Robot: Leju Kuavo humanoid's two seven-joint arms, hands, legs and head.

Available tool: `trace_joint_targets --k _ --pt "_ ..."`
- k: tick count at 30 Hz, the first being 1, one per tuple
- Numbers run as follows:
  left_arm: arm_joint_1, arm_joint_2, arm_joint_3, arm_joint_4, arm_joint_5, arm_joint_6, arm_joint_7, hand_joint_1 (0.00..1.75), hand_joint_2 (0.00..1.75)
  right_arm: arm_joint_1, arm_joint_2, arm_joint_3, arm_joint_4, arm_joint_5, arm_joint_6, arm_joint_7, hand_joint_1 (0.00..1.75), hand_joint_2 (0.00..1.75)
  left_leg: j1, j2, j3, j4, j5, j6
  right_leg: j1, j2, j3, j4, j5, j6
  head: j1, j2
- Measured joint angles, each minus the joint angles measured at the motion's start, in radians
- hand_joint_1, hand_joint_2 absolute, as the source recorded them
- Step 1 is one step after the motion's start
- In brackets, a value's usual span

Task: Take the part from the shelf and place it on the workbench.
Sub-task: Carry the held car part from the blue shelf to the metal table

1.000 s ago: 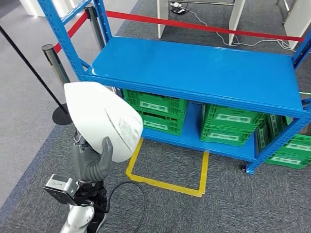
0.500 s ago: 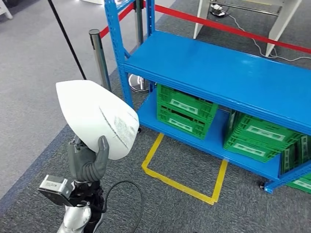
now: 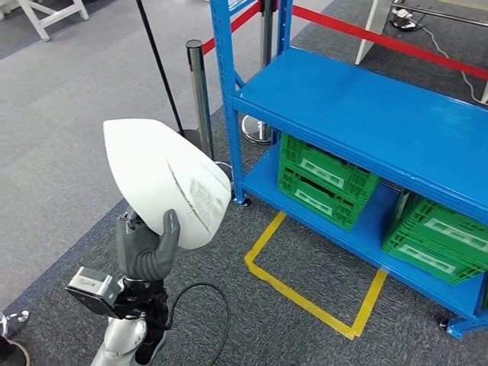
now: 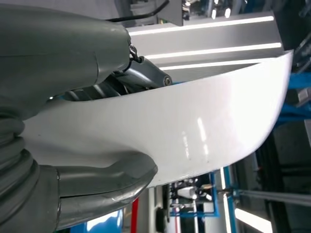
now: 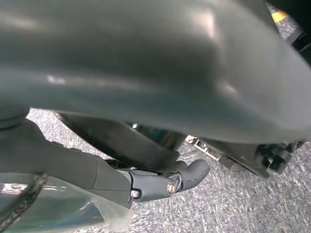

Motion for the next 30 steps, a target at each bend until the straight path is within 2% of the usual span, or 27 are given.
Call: trace_joint_targets --k 1,2,3,4,5,7,8,9,11,12,13,15,16,17,18,19,20,21,22,23,24,26,27,28,30 --pt "-0.002 -0.001 0.000 0.010 0.014 -0.004 -0.005 1.75 1.75 0.000 0.002 -0.001 0.000 -0.001 -0.004 0.004 0.00 0.00 0.004 0.009 -0.030 0.061 -0.021 -0.004 0.001 -0.015 0.000 0.000 -0.001 -0.002 0.000 0.000" --pt "-0.002 -0.001 0.000 0.020 0.025 -0.007 -0.009 1.75 1.75 0.000 0.003 -0.004 0.000 -0.007 -0.011 0.006 0.00 0.00 0.007 0.013 -0.048 0.098 -0.027 -0.006 0.001 -0.029 0.001 0.000 -0.003 -0.003 0.000 0.000" --pt "-0.002 -0.001 0.001 0.030 0.032 -0.009 -0.012 1.75 1.75 -0.001 0.004 -0.010 0.000 -0.016 -0.022 0.005 0.00 0.00 0.009 0.015 -0.050 0.098 -0.014 -0.006 0.001 -0.043 0.002 0.000 -0.004 -0.003 0.000 0.000" --pt "-0.002 -0.001 0.001 0.038 0.037 -0.009 -0.016 1.75 1.75 -0.003 0.006 -0.018 -0.001 -0.030 -0.036 0.003 0.00 0.00 0.010 0.019 -0.032 0.060 0.016 -0.004 0.002 -0.056 0.004 0.000 -0.006 -0.003 0.000 0.000" --pt "-0.003 -0.002 0.002 0.046 0.042 -0.010 -0.019 1.75 1.75 -0.006 0.008 -0.029 -0.002 -0.043 -0.052 0.002 0.00 0.00 0.008 0.031 -0.001 -0.005 0.054 0.001 0.002 -0.067 0.007 0.000 -0.009 -0.001 -0.001 0.000" --pt "-0.007 -0.004 0.006 0.062 0.057 -0.016 -0.024 1.75 1.75 -0.016 0.013 -0.050 -0.003 -0.060 -0.082 0.001 0.00 0.00 -0.004 0.076 0.057 -0.124 0.096 0.015 0.006 -0.086 0.013 -0.001 -0.014 0.006 -0.001 0.000" --pt "-0.009 -0.005 0.009 0.070 0.065 -0.022 -0.027 1.75 1.75 -0.021 0.014 -0.060 -0.003 -0.066 -0.092 0.002 0.00 0.00 -0.010 0.091 0.071 -0.154 0.099 0.021 0.009 -0.096 0.014 -0.002 -0.016 0.010 -0.001 0.000" --pt "-0.011 -0.005 0.013 0.078 0.070 -0.030 -0.029 1.75 1.75 -0.026 0.014 -0.069 -0.004 -0.072 -0.099 0.004 0.00 0.00 -0.015 0.096 0.074 -0.164 0.092 0.025 0.011 -0.107 0.015 -0.004 -0.017 0.015 -0.002 0.000" --pt "-0.013 -0.007 0.019 0.090 0.074 -0.051 -0.032 1.75 1.75 -0.036 0.013 -0.089 -0.006 -0.085 -0.103 0.008 0.00 0.00 -0.014 0.072 0.076 -0.177 0.095 0.033 0.011 -0.124 0.022 -0.008 -0.023 0.026 -0.002 0.000" --pt "-0.015 -0.008 0.022 0.094 0.075 -0.061 -0.032 1.75 1.75 -0.040 0.011 -0.098 -0.007 -0.090 -0.102 0.011 0.00 0.00 -0.011 0.059 0.080 -0.184 0.098 0.038 0.010 -0.111 0.021 -0.001 -0.031 0.030 -0.002 0.000" --pt "-0.019 -0.010 0.023 0.097 0.076 -0.069 -0.031 1.75 1.75 -0.042 0.009 -0.107 -0.009 -0.093 -0.100 0.014 0.00 0.00 -0.008 0.047 0.084 -0.192 0.102 0.043 0.010 -0.085 0.010 0.024 -0.049 0.032 -0.001 0.000" --pt "-0.027 -0.012 0.024 0.104 0.077 -0.078 -0.030 1.75 1.75 -0.045 0.003 -0.120 -0.010 -0.096 -0.097 0.021 0.00 0.00 -0.007 0.022 0.088 -0.199 0.104 0.051 0.011 -0.023 -0.048 0.137 -0.103 0.030 0.003 0.000" --pt "-0.029 -0.013 0.024 0.108 0.077 -0.081 -0.029 1.75 1.75 -0.045 0.000 -0.125 -0.010 -0.097 -0.096 0.024 0.00 0.00 -0.008 0.008 0.088 -0.198 0.104 0.053 0.012 -0.009 -0.085 0.204 -0.127 0.029 0.005 0.000" --pt "-0.030 -0.013 0.025 0.112 0.077 -0.083 -0.028 1.75 1.75 -0.044 -0.002 -0.129 -0.010 -0.097 -0.096 0.025 0.00 0.00 -0.009 -0.007 0.088 -0.198 0.103 0.054 0.014 -0.004 -0.114 0.251 -0.136 0.029 0.005 0.000" --pt "-0.029 -0.013 0.025 0.116 0.077 -0.083 -0.028 1.75 1.75 -0.042 -0.004 -0.132 -0.010 -0.097 -0.096 0.025 0.00 0.00 -0.009 -0.022 0.089 -0.197 0.102 0.054 0.015 -0.001 -0.128 0.265 -0.125 0.028 0.005 0.000" --pt "-0.030 -0.013 0.026 0.119 0.077 -0.083 -0.027 1.75 1.75 -0.041 -0.006 -0.136 -0.010 -0.097 -0.097 0.025 0.00 0.00 -0.009 -0.039 0.090 -0.194 0.102 0.054 0.014 0.002 -0.122 0.237 -0.093 0.028 0.005 0.000" --pt "-0.030 -0.013 0.026 0.121 0.077 -0.084 -0.027 1.75 1.75 -0.041 -0.007 -0.139 -0.010 -0.097 -0.097 0.025 0.00 0.00 -0.008 -0.054 0.091 -0.190 0.100 0.051 0.012 0.013 -0.100 0.176 -0.048 0.028 0.006 0.000" --pt "-0.030 -0.013 0.026 0.123 0.077 -0.084 -0.027 1.75 1.75 -0.042 -0.007 -0.141 -0.009 -0.097 -0.097 0.025 0.00 0.00 -0.008 -0.068 0.090 -0.185 0.096 0.048 0.009 0.037 -0.076 0.115 -0.015 0.029 0.006 0.000" --pt "-0.031 -0.014 0.026 0.125 0.077 -0.084 -0.027 1.75 1.75 -0.042 -0.008 -0.142 -0.009 -0.097 -0.097 0.025 0.00 0.00 -0.007 -0.080 0.086 -0.176 0.093 0.044 0.005 0.061 -0.050 0.059 0.006 0.028 0.005 0.000" --pt "-0.032 -0.014 0.026 0.127 0.077 -0.084 -0.027 1.75 1.75 -0.042 -0.008 -0.143 -0.009 -0.097 -0.097 0.025 0.00 0.00 -0.006 -0.091 0.081 -0.170 0.091 0.039 0.003 0.080 -0.036 0.027 0.012 0.027 0.005 0.000" --pt "-0.033 -0.014 0.026 0.128 0.077 -0.085 -0.026 1.75 1.75 -0.043 -0.008 -0.144 -0.009 -0.097 -0.095 0.026 0.00 0.00 -0.005 -0.102 0.074 -0.166 0.092 0.034 0.003 0.088 -0.030 0.019 0.006 0.025 0.005 0.000" --pt "-0.034 -0.013 0.027 0.129 0.074 -0.093 -0.026 1.75 1.75 -0.045 -0.008 -0.147 -0.009 -0.098 -0.085 0.030 0.00 0.00 -0.003 -0.118 0.066 -0.164 0.095 0.025 0.004 0.068 -0.025 0.016 0.007 0.017 0.005 0.000" --pt "-0.035 -0.012 0.027 0.130 0.073 -0.101 -0.026 1.75 1.75 -0.048 -0.009 -0.148 -0.009 -0.099 -0.078 0.035 0.00 0.00 -0.004 -0.104 0.061 -0.157 0.090 0.020 0.003 0.056 -0.023 0.016 0.007 0.012 0.002 0.000" --pt "-0.038 -0.012 0.027 0.130 0.072 -0.111 -0.025 1.75 1.75 -0.050 -0.010 -0.149 -0.010 -0.101 -0.074 0.039 0.00 0.00 -0.005 -0.078 0.051 -0.134 0.078 0.013 0.002 0.043 -0.019 0.014 0.007 0.007 -0.003 0.000" --pt "-0.048 -0.014 0.025 0.133 0.076 -0.132 -0.023 1.75 1.75 -0.057 -0.012 -0.154 -0.010 -0.106 -0.081 0.044 0.00 0.00 -0.003 -0.013 0.002 -0.034 0.032 0.001 0.004 0.015 -0.012 0.013 0.004 -0.001 -0.012 0.000"
